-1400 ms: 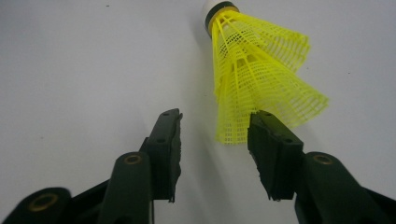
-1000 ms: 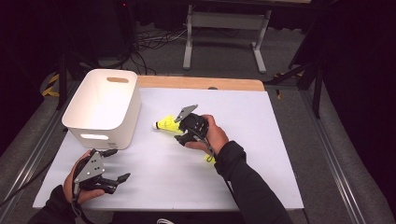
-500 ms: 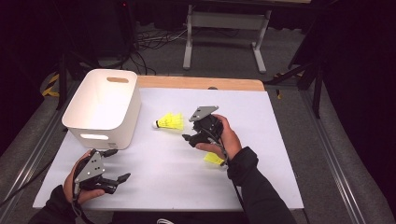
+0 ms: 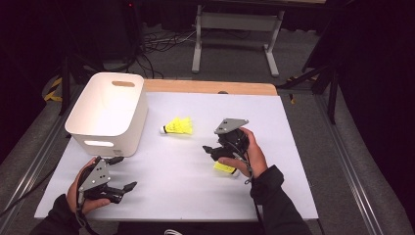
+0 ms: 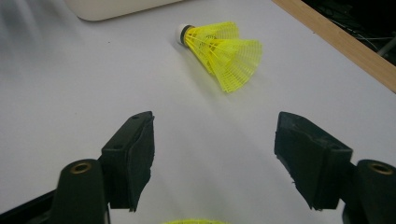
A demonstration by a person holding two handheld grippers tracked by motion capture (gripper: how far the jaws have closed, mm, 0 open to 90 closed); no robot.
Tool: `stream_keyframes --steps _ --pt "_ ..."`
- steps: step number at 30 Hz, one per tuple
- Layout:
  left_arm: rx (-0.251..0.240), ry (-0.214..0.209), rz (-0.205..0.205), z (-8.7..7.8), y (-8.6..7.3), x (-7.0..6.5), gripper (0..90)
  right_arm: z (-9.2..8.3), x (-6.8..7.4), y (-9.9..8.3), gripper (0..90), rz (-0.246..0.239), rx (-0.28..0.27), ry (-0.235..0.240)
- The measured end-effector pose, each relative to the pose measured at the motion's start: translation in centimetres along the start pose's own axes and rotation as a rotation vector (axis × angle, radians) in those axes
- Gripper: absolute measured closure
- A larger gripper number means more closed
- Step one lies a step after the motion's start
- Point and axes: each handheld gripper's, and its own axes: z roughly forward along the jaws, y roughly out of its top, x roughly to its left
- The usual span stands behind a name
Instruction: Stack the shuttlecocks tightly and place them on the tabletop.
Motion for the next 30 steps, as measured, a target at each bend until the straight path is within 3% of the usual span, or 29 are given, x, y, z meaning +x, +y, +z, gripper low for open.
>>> stream_keyframes --steps 4,14,30 --pt "0.0 -0.002 0.001 0.0 0.0 0.0 8.8 -0.8 0.1 -1.3 27.9 0.03 -0.029 0.016" --pt "-0.002 0.001 0.004 0.0 0.0 0.0 8.8 -2.0 0.8 -4.0 24.5 0.019 -0.012 0.031" --pt "-0.007 -0.004 0.009 -0.1 0.0 0.0 8.8 -1.0 1.5 -7.0 18.3 -0.025 0.035 0.034"
